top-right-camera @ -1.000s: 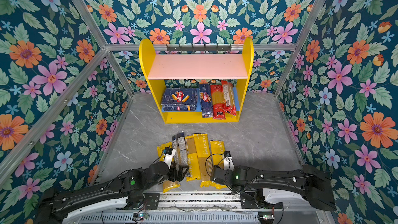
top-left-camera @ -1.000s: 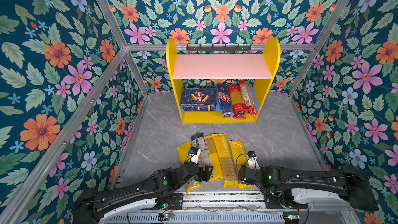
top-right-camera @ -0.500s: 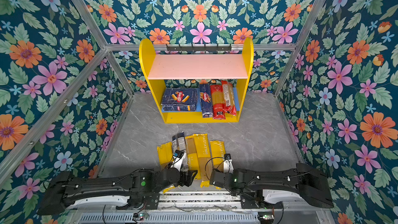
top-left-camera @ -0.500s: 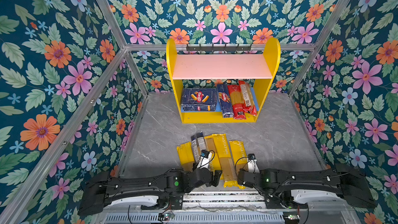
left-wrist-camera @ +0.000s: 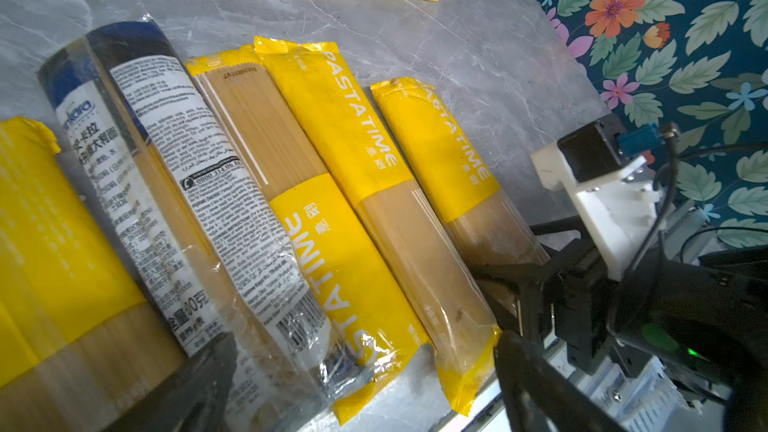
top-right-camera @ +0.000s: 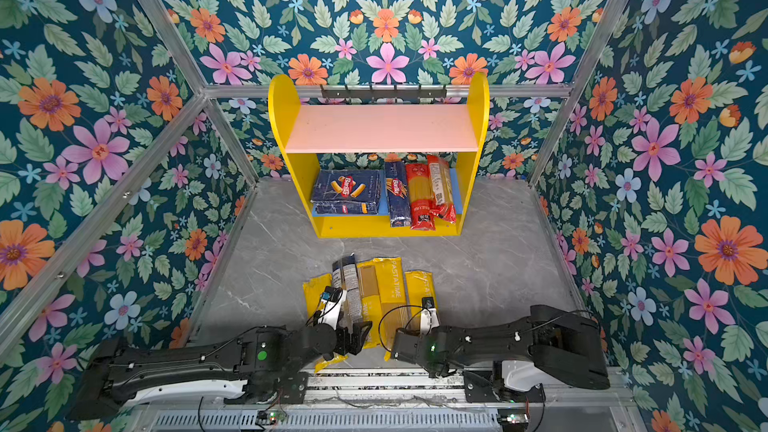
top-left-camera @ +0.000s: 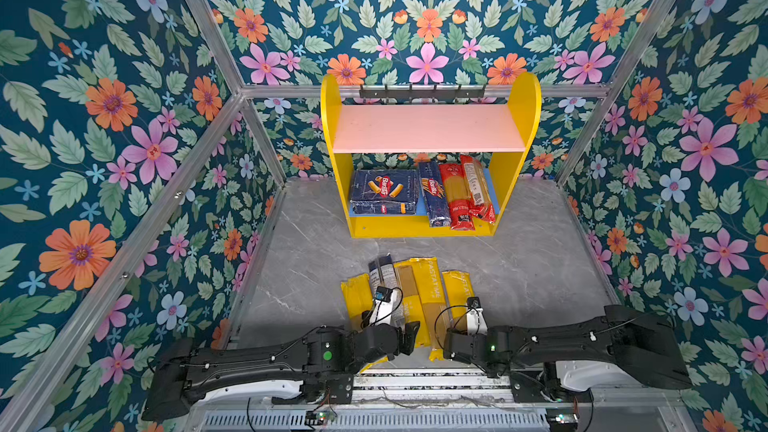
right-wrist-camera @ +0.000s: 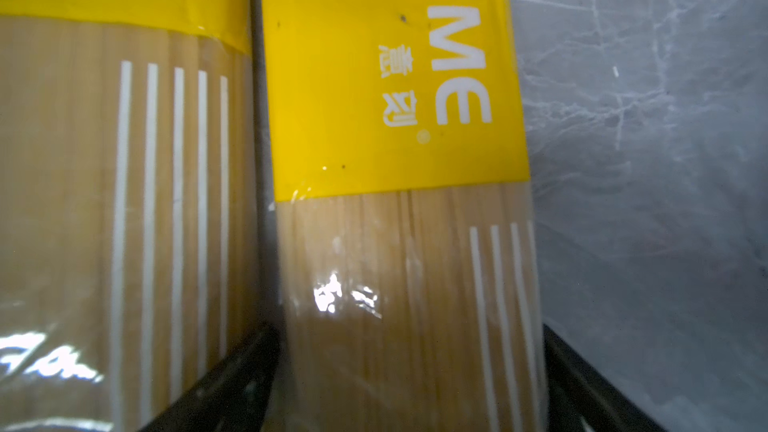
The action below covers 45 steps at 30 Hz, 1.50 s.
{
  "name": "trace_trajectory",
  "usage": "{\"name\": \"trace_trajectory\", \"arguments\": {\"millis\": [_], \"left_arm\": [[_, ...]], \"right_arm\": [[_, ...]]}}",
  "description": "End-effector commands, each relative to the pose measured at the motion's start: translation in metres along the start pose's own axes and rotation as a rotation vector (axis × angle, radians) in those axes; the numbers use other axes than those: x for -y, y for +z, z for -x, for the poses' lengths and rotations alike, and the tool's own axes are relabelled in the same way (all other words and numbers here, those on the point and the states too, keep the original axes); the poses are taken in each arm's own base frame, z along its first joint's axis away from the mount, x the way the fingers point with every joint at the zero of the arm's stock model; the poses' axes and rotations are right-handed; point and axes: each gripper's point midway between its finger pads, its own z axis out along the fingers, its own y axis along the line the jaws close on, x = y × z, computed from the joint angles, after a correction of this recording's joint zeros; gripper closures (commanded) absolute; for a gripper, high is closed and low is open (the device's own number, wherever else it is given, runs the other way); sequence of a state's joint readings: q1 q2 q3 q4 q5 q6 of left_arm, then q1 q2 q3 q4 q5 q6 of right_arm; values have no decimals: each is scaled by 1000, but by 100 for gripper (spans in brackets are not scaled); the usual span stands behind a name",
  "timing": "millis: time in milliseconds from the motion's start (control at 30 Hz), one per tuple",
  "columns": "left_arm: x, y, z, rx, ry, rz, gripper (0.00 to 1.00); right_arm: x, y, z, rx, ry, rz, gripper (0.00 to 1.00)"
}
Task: Place and organize the pasta boxes and bags onto the shelf
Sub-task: 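Grasp the yellow PASTATIME spaghetti pack farthest along the pile with the right gripper, then lift the PASTATIME pack and raise it up to the pink upper shelf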
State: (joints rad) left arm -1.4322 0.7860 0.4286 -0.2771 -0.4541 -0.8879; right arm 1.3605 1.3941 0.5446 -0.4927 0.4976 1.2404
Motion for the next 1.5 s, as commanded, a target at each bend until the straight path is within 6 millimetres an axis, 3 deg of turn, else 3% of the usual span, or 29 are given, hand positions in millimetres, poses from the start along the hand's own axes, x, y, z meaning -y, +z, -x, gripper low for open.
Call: {"name": "trace_trajectory", "arguments": {"millis": [0,233,400,733,1200,1467], "left_arm": [[-6,-2,3,16,1,30,1],[-8,-5,7,24,2,41,1],[-12,-9,9,29,5,59,1],[-21,-17,20,69,-3,96,1],[-20,-21,36,114,26,133,1],[-4,-22,55,139,109,140,0]], "right_arm": [[20,9,-23,-90,-44,-73,12],[27,21,-36,-115,-26,-95,52],[23,20,-34,-115,-35,-93,65],[3,-20,7,-5,-21,54,71],[35,-93,61,185,27,192,75],[28,-154,112,312,-53,214,75]]}}
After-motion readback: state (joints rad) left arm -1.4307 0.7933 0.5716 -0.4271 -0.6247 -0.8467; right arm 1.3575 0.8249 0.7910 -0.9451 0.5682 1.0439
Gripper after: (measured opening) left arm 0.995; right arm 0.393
